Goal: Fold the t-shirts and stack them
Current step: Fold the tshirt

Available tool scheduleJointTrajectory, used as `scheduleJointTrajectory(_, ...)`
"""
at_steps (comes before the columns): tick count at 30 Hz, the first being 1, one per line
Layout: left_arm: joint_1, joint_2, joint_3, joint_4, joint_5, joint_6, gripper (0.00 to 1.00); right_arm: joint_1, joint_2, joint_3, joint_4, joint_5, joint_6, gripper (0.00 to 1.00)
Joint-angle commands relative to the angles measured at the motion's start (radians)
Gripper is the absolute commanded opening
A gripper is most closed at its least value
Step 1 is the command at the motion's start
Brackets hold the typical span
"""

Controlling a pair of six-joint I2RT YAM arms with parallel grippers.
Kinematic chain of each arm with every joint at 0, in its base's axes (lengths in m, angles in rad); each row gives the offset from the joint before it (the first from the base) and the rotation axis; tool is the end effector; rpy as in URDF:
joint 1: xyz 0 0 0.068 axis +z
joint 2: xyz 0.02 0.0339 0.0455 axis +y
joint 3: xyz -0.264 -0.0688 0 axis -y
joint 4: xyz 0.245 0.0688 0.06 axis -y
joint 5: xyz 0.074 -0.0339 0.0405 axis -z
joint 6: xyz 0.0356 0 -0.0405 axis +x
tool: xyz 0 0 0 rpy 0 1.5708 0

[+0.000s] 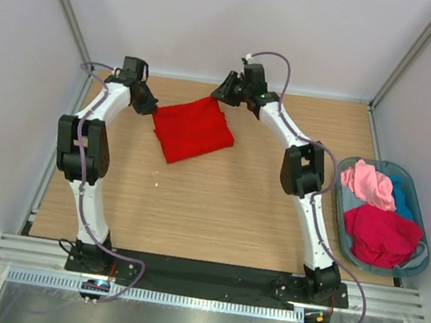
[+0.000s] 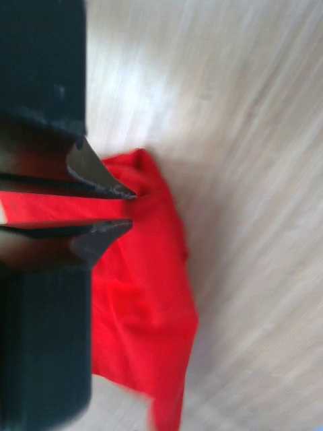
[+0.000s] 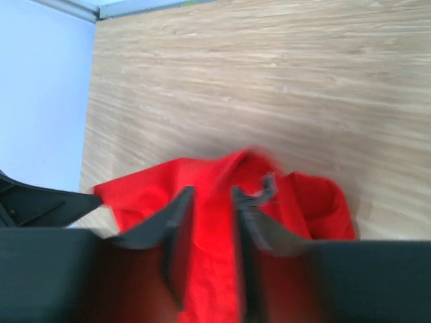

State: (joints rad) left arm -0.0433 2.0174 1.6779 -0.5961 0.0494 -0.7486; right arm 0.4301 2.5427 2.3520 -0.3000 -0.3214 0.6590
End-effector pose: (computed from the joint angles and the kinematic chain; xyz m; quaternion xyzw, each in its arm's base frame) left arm 0.4495 -0.0212 0.2384 -0.3208 0.8939 -0.1421 0.2790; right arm 0.5271 0.2542 0.2240 0.0150 0.8505 0.3803 0.3630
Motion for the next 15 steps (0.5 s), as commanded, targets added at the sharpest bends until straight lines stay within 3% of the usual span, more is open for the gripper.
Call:
scheduleJointTrajectory(1, 0.033, 0.067, 0.119, 0.07, -0.008, 0.023, 0.21, -0.007, 0.048, 0.105, 0.111, -0.038, 0.044, 0.39)
scheduleJointTrajectory(4, 0.039, 0.129, 0.201, 0.013, -0.013, 0.051, 0.16, -0.028, 0.034, 0.069, 0.108, -0.039, 0.044, 0.5)
scheduleJointTrajectory(7, 0.039, 0.123, 0.255, -0.022, -0.043, 0.069, 0.28, -0.062, -0.025, -0.019, 0.088, -0.08, 0.009, 0.56)
scheduleJointTrajectory(15, -0.049, 0.037, 0.099, -0.004, 0.078, 0.074, 0.34, -0.085, -0.105, -0.164, -0.12, -0.22, -0.193, 0.64)
